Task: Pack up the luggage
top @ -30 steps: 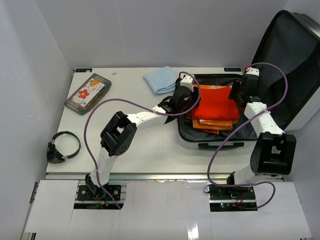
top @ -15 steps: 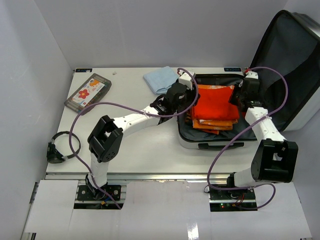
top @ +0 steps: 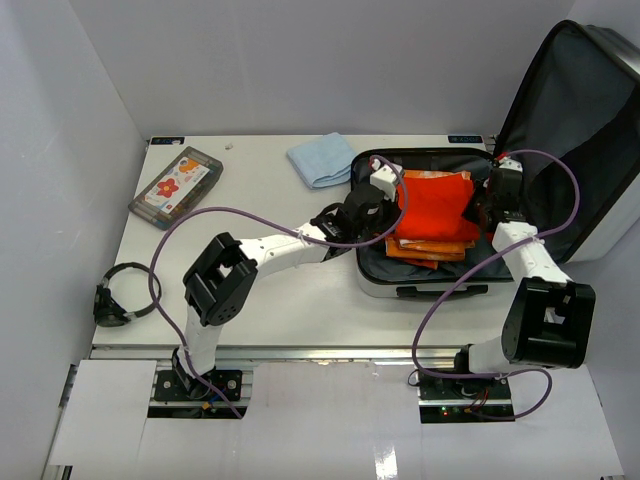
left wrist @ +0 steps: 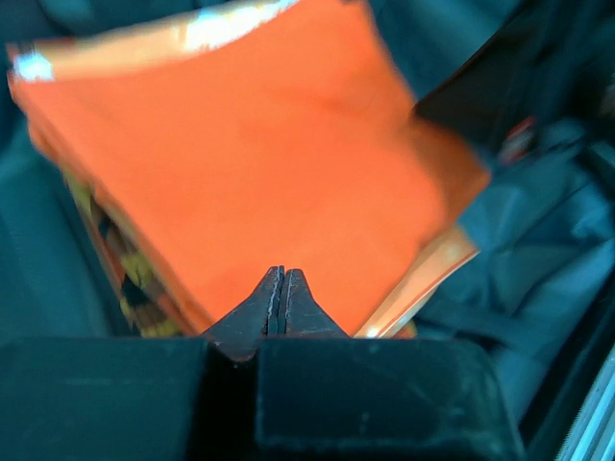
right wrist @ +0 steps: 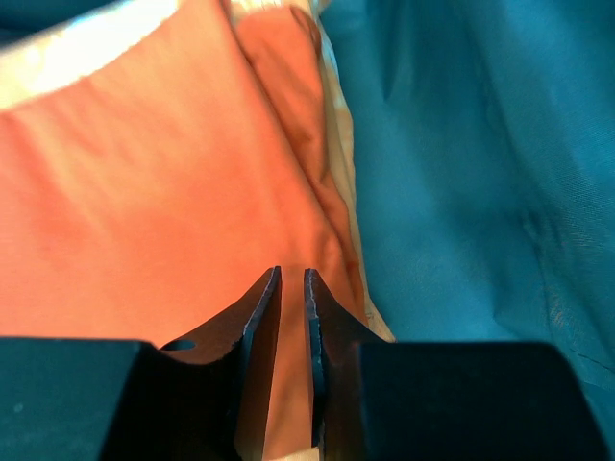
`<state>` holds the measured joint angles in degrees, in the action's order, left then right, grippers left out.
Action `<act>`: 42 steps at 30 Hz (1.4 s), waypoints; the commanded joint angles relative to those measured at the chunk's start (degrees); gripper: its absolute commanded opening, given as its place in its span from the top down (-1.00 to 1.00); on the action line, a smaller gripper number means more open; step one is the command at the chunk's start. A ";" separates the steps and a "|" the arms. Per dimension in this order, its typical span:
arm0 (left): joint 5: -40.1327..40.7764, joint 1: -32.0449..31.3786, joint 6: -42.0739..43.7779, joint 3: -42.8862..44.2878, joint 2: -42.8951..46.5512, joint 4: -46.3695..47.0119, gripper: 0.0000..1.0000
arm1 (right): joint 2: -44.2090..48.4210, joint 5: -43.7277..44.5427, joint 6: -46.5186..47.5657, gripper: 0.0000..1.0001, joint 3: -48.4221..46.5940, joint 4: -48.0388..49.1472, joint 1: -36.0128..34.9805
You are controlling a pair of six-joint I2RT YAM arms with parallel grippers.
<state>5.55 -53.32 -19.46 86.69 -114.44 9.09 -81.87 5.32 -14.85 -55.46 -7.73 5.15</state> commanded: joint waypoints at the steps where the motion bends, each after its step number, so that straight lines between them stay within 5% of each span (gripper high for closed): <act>1: 0.95 -0.21 -1.74 -4.33 -1.04 1.27 1.00 | 1.60 -0.05 -0.65 0.57 1.34 2.13 0.21; 15: 1.78 -1.00 -0.86 -8.32 0.14 2.32 1.00 | 0.57 0.99 -1.66 0.60 1.45 1.45 0.21; 18: 1.66 -1.00 0.67 -5.34 2.16 -0.27 0.68 | 1.72 1.13 -1.14 0.60 -0.64 -0.75 0.17; 22: 7.38 -0.92 2.86 -1.88 6.07 -4.23 -0.07 | 5.75 0.58 -0.42 0.56 -0.64 -2.05 -1.11; 25: 14.47 -0.39 3.12 -3.36 9.40 -4.35 -0.32 | 9.53 1.44 -0.27 0.52 1.13 -2.02 -3.21; 34: 2.59 17.85 -6.82 -10.31 19.39 -7.31 -0.45 | 16.55 5.35 0.76 0.41 1.87 -2.87 -14.54; 42: -16.67 37.29 -15.34 -6.41 9.29 -6.82 -0.51 | 18.14 6.73 3.41 0.10 1.48 -1.08 -25.06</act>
<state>2.28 -21.61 -28.81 77.08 -98.57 4.83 -65.43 10.85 -13.51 -53.76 -10.52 -16.80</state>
